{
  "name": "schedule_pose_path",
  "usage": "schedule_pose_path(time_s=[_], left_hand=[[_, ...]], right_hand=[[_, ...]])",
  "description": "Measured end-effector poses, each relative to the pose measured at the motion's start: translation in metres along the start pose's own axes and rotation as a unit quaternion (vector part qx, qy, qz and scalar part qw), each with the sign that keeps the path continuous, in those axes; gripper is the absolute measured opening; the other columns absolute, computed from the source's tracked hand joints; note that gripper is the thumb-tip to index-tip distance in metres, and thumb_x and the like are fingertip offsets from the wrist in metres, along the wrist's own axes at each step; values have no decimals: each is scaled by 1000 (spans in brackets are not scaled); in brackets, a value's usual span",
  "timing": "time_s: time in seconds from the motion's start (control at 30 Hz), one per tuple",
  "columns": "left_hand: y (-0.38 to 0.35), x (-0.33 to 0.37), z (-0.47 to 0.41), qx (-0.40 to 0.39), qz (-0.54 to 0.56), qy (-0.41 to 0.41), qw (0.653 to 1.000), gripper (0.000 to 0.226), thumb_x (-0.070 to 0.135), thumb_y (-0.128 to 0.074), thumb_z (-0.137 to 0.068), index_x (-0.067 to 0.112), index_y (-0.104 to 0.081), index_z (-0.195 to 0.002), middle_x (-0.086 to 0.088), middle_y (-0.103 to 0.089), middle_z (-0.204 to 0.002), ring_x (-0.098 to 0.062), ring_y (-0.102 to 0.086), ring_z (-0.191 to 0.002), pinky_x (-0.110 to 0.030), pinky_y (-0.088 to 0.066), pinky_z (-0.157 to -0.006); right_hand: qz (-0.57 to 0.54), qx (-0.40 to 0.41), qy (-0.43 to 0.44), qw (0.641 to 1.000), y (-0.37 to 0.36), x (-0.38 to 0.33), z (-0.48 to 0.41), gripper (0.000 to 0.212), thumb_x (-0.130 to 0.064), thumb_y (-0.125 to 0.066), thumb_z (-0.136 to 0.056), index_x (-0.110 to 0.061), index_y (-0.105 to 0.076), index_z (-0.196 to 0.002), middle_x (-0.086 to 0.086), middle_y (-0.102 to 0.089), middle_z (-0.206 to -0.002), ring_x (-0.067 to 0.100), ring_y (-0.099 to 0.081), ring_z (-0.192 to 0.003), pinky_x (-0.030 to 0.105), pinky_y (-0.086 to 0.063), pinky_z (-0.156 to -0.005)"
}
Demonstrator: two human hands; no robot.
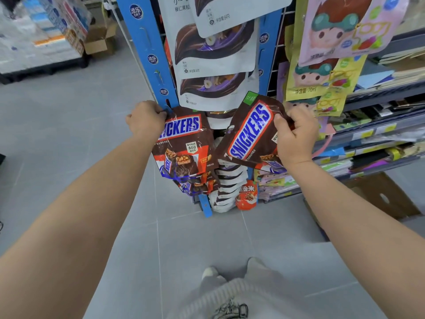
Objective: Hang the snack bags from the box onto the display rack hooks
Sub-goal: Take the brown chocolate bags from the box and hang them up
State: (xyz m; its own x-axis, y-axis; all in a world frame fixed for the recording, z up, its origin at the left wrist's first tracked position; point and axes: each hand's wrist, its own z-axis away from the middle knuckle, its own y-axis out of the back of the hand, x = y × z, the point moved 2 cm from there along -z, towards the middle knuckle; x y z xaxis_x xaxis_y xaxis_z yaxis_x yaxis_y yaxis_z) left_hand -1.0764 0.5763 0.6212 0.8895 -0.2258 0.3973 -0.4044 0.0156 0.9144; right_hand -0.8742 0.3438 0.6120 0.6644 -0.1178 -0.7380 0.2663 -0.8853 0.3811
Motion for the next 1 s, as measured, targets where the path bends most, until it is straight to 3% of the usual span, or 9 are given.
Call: schedule_pose_path(time_s=[0.1,0.17,0.27,0.37,0.43,0.5,0.67,0.93,1.0], left_hand=[[5,5,11,84,33,-54,994,25,29,-56,-90,12,-56,-108,-10,-58,-116,-25,-51,-110,-40,-42,-92],[9,13,25,99,131,-86,983,24,33,-51,-93,10,-57,-100,-6,-63,-102,-19,-57,-95,-34,-46,-80],[15,31,45,-35,312,-113,943,41,39,-39,-99,10,-61,-78,-1,-65,-69,-10,-61,-66,-24,-51,-66],[23,44,61,-147,415,-78,895,47,38,-32,-100,18,-61,-71,8,-65,-61,-4,-61,-58,-11,-50,-58],[29,42,68,-159,401,-81,898,30,33,-44,-98,17,-59,-77,14,-67,-62,-3,-64,-60,-6,-47,-53],[32,33,70,-153,361,-136,910,10,25,-57,-92,15,-57,-92,10,-69,-80,-3,-68,-71,-6,-48,-54],[48,18,62,-75,321,-126,936,14,22,-56,-93,12,-57,-103,3,-66,-93,-3,-64,-74,-4,-48,-56],[57,-1,38,-74,380,18,922,14,27,-57,-92,15,-60,-98,6,-68,-79,-5,-65,-62,-17,-52,-57],[57,-3,33,-71,374,30,924,12,25,-56,-92,14,-59,-97,3,-68,-80,-6,-64,-63,-19,-52,-59]], right_hand=[[-19,7,25,999,1,-21,-6,24,-25,-49,-81,-16,-37,-63,0,-37,-64,19,-37,-67,28,-25,-65],[-27,-2,44,999,-4,-36,-9,23,-23,-49,-81,-15,-37,-62,1,-38,-63,18,-38,-66,28,-25,-63],[-13,-41,46,998,-18,-55,-8,24,-21,-52,-83,-15,-39,-63,4,-44,-62,20,-41,-66,31,-31,-62],[-10,-66,-1,998,-32,-65,-6,28,-25,-50,-84,-13,-39,-61,-2,-42,-60,19,-42,-69,35,-33,-64],[-19,-73,-52,996,-38,-69,-3,33,-27,-49,-87,-18,-33,-60,-11,-35,-60,15,-39,-67,30,-29,-65],[-46,-79,-89,992,-44,-73,0,34,-25,-51,-90,-16,-35,-62,-11,-35,-62,13,-40,-67,27,-29,-65],[-88,-135,-141,977,-61,-85,14,42,-27,-47,-96,-21,-28,-59,-8,-35,-58,5,-35,-53,15,-27,-49],[-117,-150,-139,972,-81,-110,12,41,-31,-50,-94,-23,-32,-58,-5,-45,-62,13,-49,-64,27,-38,-57],[-87,-197,-126,968,-83,-108,8,44,-29,-56,-91,-21,-34,-54,-4,-46,-58,10,-46,-58,25,-35,-54]])
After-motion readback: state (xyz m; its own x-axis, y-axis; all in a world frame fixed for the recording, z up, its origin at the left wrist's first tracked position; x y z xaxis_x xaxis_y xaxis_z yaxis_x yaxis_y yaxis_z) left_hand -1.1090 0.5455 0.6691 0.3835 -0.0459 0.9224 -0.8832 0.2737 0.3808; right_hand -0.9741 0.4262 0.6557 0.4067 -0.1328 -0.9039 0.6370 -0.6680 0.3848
